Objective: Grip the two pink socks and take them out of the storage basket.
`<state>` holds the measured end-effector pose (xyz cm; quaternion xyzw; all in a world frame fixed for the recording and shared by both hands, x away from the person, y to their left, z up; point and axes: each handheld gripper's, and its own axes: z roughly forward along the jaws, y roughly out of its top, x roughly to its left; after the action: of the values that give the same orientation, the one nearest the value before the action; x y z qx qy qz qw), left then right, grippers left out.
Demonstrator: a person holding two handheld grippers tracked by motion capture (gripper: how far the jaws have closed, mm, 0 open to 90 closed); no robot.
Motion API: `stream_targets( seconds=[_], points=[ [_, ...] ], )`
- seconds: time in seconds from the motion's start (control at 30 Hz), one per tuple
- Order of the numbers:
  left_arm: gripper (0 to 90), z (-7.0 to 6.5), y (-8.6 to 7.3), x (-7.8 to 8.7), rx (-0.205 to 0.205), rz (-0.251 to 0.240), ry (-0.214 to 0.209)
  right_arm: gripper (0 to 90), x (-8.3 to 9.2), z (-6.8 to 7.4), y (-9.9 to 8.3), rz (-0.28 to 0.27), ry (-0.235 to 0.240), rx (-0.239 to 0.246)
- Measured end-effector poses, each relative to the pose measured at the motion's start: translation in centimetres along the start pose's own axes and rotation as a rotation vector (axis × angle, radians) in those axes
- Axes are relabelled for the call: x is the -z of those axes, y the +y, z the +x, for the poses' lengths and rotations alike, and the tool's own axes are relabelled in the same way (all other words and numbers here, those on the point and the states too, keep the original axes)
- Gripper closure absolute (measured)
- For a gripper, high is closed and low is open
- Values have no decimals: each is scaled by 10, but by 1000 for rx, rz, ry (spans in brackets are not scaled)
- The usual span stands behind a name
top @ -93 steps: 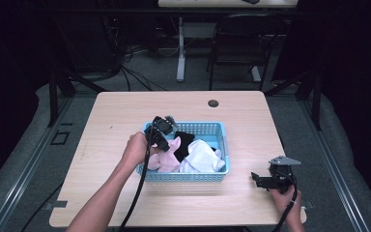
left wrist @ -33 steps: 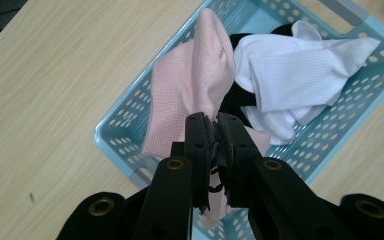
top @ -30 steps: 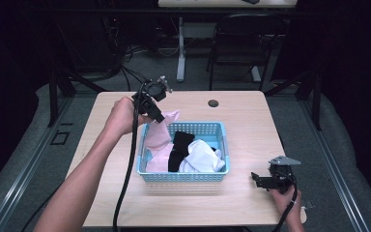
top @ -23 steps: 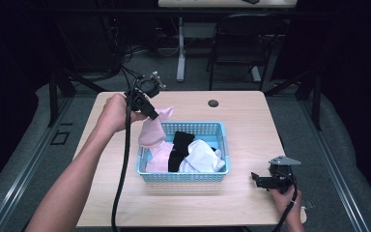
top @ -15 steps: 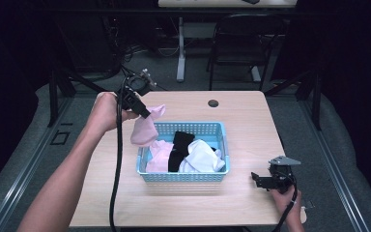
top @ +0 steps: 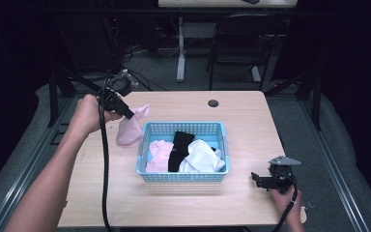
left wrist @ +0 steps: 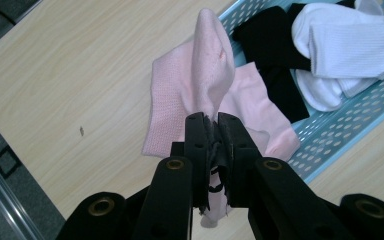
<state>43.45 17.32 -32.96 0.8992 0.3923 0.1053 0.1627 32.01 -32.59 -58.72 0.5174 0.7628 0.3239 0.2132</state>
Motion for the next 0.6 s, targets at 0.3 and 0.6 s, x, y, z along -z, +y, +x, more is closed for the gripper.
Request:
stream_targets(
  seconds=[0.3, 0.6],
  points=[
    [832, 19, -17, -2, 60, 20, 8, 87, 0, 0, 0, 2, 0, 3],
    [833, 41, -40, -11, 108, 36, 27, 87, 0, 0, 0, 1, 0, 3]
  ],
)
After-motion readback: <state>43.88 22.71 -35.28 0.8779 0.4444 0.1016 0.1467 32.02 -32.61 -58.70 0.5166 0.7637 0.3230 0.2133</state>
